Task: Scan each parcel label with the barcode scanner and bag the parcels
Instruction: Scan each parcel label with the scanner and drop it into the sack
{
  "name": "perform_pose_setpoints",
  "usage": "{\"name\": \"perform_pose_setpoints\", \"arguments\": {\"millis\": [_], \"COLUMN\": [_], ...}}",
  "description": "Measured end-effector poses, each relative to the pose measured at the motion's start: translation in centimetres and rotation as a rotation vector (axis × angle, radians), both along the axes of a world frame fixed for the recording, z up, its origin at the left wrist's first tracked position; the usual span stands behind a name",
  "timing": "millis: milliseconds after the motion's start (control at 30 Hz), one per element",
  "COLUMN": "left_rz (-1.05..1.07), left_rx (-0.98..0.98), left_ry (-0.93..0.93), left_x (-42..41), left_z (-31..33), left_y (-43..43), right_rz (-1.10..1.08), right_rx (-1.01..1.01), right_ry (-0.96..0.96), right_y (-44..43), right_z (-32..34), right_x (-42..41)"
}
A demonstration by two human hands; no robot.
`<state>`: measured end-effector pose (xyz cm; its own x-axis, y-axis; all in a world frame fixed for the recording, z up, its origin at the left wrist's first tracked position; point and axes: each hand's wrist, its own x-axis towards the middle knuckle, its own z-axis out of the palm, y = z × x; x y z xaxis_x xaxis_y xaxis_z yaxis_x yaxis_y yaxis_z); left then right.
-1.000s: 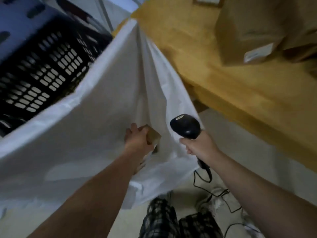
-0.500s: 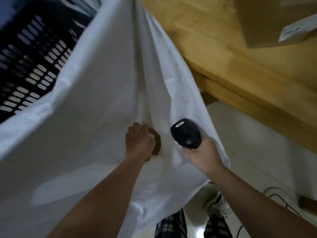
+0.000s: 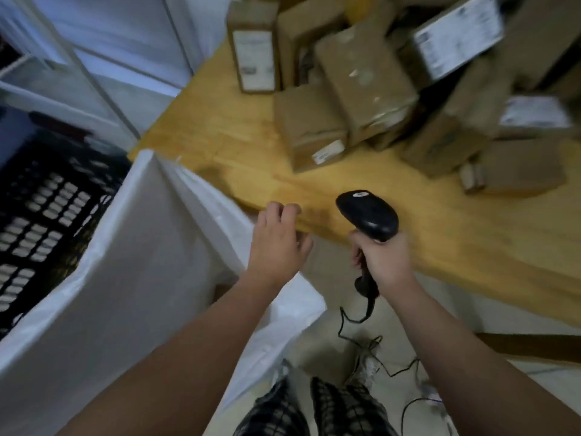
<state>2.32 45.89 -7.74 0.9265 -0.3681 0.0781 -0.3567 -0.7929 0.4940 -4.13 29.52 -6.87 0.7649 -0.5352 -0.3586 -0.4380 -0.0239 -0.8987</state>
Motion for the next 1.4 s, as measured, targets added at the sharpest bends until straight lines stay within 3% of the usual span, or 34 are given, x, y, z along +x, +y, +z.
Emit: {"name": "perform_pose_setpoints", "arguments": {"millis": [200, 400, 667, 767, 900, 1033, 1233, 1400], "left_rz": [-0.206, -0.216, -0.085, -0.038, -0.053, -0.030, 0.136, 0.046], "left_rx": [-0.050, -0.073, 0.300, 0.303, 0.127, -0.188, -0.815, -1.017], "left_ry": [0.036, 0.012, 0.051, 0.105, 0.011, 0.010, 0.505, 0.871], "left_x": [1.3, 1.6, 6.5, 6.9, 5.5, 3.7, 4.1, 4.1], "left_z": [4.6, 7.1, 8.8, 8.9, 10.5, 11.6, 12.2, 11.8], "left_y": [-10.1, -20.7, -30.9, -31.7, -30.6, -27.3, -25.7, -26.3], "right_rz": [-0.203, -0.286, -0.204, -0.185, -0.213, -0.301, -0.331, -0.200], "right_rx": [0.061, 0.034, 0.076, 0.136, 0.226, 0.382, 0.523, 0.619], "right_ry": [-0.049, -0.081, -0.083, -0.063, -0.044, -0.137, -0.225, -0.363], "right_y": [-9.7, -18.8, -26.2, -27.2, -28.4, -29.5, -29.7, -28.4], "right_z": [4.7, 7.8, 9.2, 8.5, 7.2, 7.3, 8.6, 9.7], "right_x": [-2.3, -3.9, -1.7, -1.1, -1.2, -1.2, -0.4, -0.9]}}
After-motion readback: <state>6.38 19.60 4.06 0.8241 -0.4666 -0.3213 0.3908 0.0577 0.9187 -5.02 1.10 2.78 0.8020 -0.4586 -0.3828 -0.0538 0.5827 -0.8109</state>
